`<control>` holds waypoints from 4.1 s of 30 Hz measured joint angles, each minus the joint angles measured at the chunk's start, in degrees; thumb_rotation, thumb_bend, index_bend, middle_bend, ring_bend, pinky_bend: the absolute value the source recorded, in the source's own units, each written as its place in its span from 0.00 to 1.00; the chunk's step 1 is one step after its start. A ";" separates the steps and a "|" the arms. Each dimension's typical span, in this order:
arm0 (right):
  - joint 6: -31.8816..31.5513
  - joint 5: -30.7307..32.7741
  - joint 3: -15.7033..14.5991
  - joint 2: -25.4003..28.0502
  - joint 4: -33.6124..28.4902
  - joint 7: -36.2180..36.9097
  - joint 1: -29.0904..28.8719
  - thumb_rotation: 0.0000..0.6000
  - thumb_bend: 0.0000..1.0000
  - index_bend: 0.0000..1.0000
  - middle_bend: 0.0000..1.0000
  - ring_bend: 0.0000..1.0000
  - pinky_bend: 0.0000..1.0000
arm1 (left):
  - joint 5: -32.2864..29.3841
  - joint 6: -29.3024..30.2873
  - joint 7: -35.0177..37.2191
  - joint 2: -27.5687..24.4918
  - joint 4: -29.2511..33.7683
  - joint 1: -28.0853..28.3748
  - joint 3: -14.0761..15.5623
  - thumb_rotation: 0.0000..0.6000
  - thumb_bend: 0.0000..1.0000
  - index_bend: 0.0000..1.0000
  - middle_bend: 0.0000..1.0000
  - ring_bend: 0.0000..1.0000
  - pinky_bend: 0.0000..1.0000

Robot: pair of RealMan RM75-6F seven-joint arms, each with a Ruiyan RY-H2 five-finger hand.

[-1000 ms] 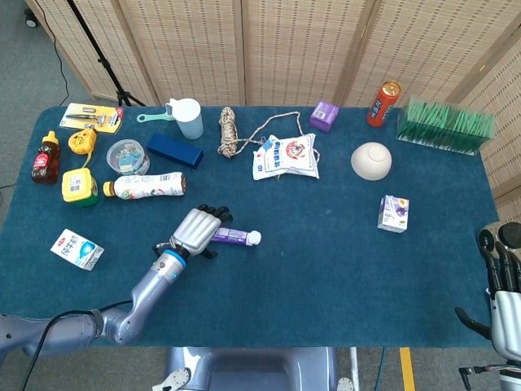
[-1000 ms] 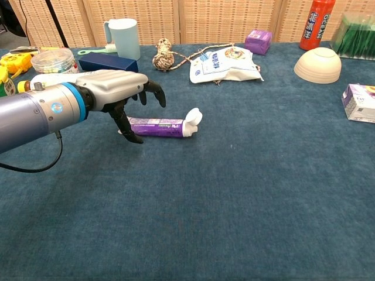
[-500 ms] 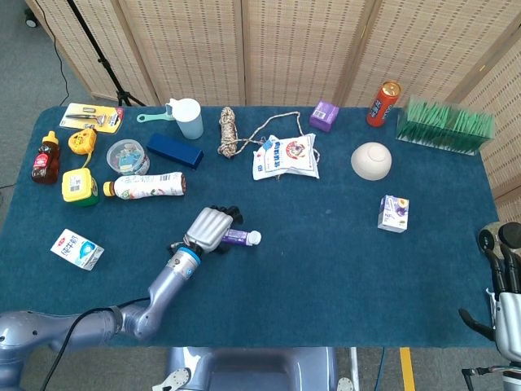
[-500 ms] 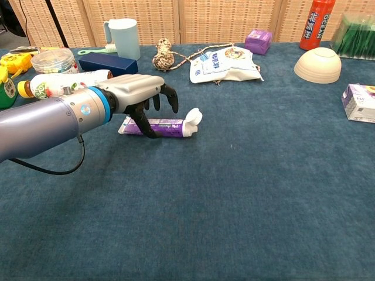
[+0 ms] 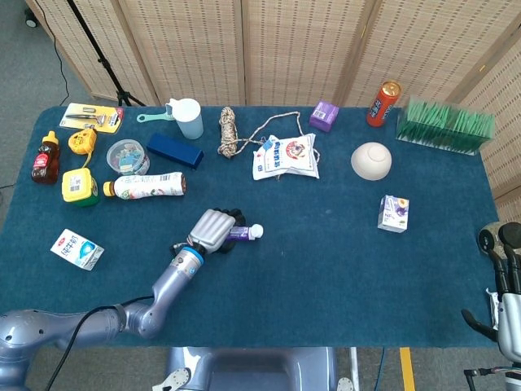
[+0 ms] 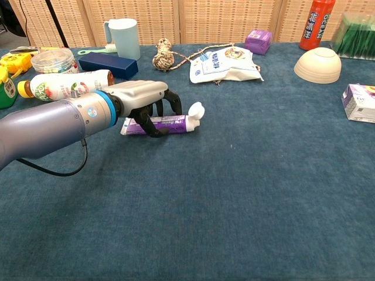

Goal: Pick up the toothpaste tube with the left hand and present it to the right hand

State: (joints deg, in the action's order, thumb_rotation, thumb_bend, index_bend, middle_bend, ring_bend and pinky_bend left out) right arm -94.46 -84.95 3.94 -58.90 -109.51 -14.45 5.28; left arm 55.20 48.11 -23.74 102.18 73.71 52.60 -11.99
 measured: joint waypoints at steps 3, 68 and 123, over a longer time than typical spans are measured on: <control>-0.04 0.04 0.01 0.03 0.01 0.01 0.04 1.00 0.00 0.05 0.00 0.00 0.00 | -0.43 -0.16 0.08 0.22 -0.36 0.18 -0.11 1.00 0.38 0.33 0.26 0.33 0.34; 0.62 -0.96 -0.32 0.64 -0.04 1.48 0.00 1.00 0.00 0.04 0.00 0.00 0.00 | 4.00 1.21 4.11 -1.97 2.52 -0.77 1.43 1.00 0.58 0.60 0.47 0.52 0.56; 25.19 -12.02 2.33 -10.69 5.79 27.26 -28.07 1.00 0.00 0.24 0.01 0.00 0.00 | 3.07 -14.44 6.52 -24.19 18.87 16.49 -1.03 1.00 0.59 0.60 0.48 0.51 0.56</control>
State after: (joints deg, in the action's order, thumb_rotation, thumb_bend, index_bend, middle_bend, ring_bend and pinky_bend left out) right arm -69.27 -96.97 6.27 -69.59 -103.73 12.81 -22.80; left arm 58.28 33.67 -17.22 77.99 92.58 69.09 -13.01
